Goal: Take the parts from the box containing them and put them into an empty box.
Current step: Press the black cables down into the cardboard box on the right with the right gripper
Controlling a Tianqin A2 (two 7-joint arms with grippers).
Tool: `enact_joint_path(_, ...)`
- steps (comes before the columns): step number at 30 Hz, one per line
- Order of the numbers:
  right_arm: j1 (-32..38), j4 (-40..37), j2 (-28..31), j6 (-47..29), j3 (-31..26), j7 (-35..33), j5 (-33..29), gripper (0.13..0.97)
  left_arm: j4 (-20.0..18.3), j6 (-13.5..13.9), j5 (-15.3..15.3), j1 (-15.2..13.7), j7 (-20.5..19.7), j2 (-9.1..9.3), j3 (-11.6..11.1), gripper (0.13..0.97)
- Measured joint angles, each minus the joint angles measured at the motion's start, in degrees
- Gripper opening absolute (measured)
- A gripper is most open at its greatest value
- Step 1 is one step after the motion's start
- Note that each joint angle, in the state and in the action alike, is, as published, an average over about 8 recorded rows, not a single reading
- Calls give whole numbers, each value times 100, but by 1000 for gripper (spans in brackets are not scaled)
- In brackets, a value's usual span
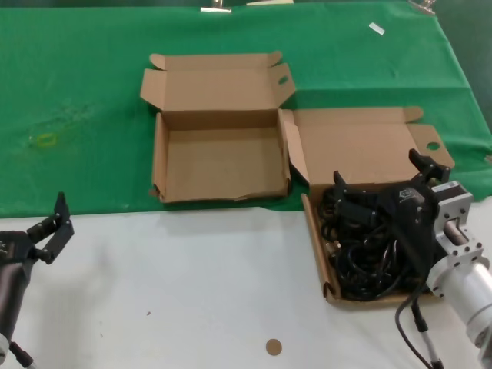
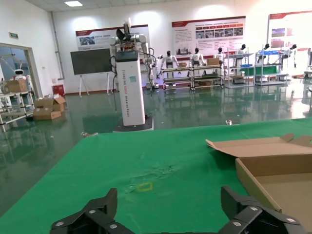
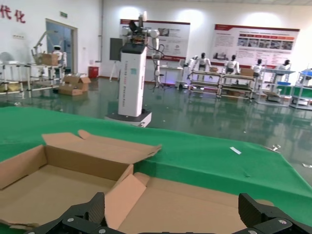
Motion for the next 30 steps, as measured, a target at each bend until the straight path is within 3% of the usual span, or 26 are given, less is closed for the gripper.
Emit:
enact_joint_path(5,61,175,640,321,-500,-87,499,966,0,0,0,0,0,0,0,756)
enact_joint_path(12,287,406,1778,570,-1246,-281,1214,966,0,0,0,0,0,0,0,573)
enact_joint_path(19,850,455,3036,346,-2187,-311,1661,966,0,0,0,0,0,0,0,418)
enact_joint_path(25,1563,377,3967,-270,-2967,58,1477,966,0,0,0,0,0,0,0,308)
enact_joint_path(30,1977,318,4432,-1163,-3142,526,887,966,0,0,0,0,0,0,0,225)
